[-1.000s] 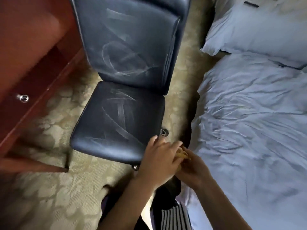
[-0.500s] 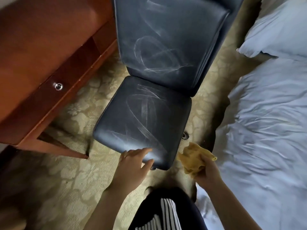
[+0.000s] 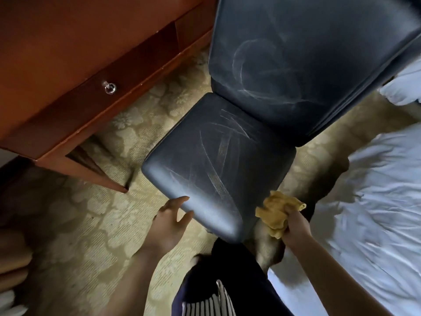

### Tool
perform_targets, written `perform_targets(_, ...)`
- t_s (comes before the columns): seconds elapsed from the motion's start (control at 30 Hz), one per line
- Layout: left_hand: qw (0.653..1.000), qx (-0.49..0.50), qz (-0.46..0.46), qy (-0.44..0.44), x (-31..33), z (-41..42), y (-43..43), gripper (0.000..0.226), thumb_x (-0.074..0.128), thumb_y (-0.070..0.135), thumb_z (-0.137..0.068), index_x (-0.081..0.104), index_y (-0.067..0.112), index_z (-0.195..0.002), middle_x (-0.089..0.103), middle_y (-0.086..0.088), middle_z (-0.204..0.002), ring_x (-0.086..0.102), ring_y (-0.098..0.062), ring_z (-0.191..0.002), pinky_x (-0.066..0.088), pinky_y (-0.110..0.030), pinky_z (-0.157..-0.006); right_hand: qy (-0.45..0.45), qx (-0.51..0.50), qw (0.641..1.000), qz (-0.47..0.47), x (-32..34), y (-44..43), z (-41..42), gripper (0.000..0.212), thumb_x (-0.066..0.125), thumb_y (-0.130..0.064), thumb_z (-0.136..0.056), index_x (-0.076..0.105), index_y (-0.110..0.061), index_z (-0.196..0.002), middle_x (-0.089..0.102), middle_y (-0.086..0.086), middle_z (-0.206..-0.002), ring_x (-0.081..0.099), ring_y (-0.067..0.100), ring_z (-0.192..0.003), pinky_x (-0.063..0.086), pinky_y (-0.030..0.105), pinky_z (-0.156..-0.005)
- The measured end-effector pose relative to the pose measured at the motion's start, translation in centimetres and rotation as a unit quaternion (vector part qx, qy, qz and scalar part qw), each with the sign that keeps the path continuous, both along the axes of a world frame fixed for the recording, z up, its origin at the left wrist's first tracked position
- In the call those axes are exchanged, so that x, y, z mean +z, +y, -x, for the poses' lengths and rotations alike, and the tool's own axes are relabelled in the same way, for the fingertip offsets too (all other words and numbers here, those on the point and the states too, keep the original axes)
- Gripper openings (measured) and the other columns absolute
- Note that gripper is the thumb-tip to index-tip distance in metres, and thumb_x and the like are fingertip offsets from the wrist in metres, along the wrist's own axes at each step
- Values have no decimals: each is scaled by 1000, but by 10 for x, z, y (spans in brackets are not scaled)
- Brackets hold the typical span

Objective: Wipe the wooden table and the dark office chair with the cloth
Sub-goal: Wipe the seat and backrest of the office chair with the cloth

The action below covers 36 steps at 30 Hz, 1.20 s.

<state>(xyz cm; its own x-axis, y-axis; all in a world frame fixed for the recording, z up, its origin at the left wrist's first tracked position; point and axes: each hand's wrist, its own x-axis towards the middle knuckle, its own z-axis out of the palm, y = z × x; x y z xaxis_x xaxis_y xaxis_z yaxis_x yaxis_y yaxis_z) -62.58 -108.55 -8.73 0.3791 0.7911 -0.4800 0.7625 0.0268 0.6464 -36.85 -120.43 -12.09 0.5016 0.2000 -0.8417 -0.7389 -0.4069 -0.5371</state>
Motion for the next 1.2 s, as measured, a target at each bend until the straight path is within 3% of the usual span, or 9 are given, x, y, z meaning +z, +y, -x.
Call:
perform_targets(0.17, 999, 45, -6, -3, -60, 0, 16, 47, 58, 21, -93, 44, 16, -136, 41, -3, -143, 40, -23, -131, 32, -41, -109, -146, 119, 982, 15, -51, 45, -27, 36, 45, -12, -100, 46, 5, -132, 56, 1, -86, 54, 13, -72, 46, 28, -69)
perform_targets(0.43, 974, 155, -141, 85, -221, 10, 127, 52, 59, 32, -90, 44, 17, -138, 35, -9, -149, 26, -30, -138, 18, -41, -113, -243, 229, 941, -53, -175, 149, -41, 45, 43, -33, -101, 41, -16, -143, 51, 8, -137, 49, 27, -124, 35, 44, -110)
perform_targets(0.57, 955, 192, -204, 98, -279, 12, 180, 57, 51, 43, -92, 36, 22, -143, 19, -6, -157, 11, -24, -144, 5, -52, -115, -370, 486, 792, -4, -213, 181, -35, 44, 45, -37, -99, 48, -21, -140, 35, 5, -149, 37, 28, -134, 29, 42, -113)
perform_targets(0.7, 951, 227, -199, 69, -315, 26, 213, 50, 39, 55, -93, 35, 42, -141, 21, 5, -157, 13, -21, -145, -6, -60, -111, -513, 618, 595, -14, -235, 190, -35, 41, 40, -27, -101, 36, -36, -141, 17, -12, -156, 6, 13, -146, 4, 34, -119)
perform_targets(0.77, 944, 237, -227, 37, -332, 37, 216, 44, 35, 58, -93, 42, 47, -135, 34, 10, -151, 24, -19, -141, -6, -62, -110, -527, 644, 554, -6, -241, 188, -35, 41, 34, -33, -102, 18, -62, -126, 1, -41, -138, -3, -5, -134, 0, 23, -113)
perform_targets(0.83, 934, 259, -247, 0, -336, 42, 213, 42, 32, 59, -93, 49, 48, -129, 43, 14, -144, 32, -17, -136, -5, -62, -110, -542, 656, 525, -4, -242, 190, -36, 42, 32, -32, -103, 11, -63, -121, -3, -44, -132, -2, -10, -129, 0, 15, -108)
perform_targets(0.97, 929, 266, -258, 19, -337, 46, 198, 47, 26, 61, -93, 54, 44, -126, 48, 10, -141, 36, -25, -133, -2, -59, -112, -544, 645, 534, 42, -250, 195, -44, 44, 36, -37, -101, 34, -35, -144, 10, -25, -142, 6, -2, -139, 10, 15, -105)
perform_targets(1.07, 927, 264, -262, 51, -334, 50, 179, 50, 23, 62, -93, 55, 42, -127, 49, 5, -139, 36, -32, -132, -1, -57, -112, -541, 649, 533, 41, -248, 197, -50, 33, 42, -37, -99, 59, -23, -123, 27, -8, -154, 20, 6, -142, 21, 19, -99)
perform_targets(1.2, 920, 278, -267, 76, -332, 49, 147, 50, 24, 62, -92, 53, 44, -128, 51, 4, -133, 35, -37, -128, 6, -55, -113, -572, 638, 516, 3, -248, 198, -60, 35, 44, -38, -98, 55, -33, -131, 37, -5, -150, 25, 11, -141, 23, 21, -96)
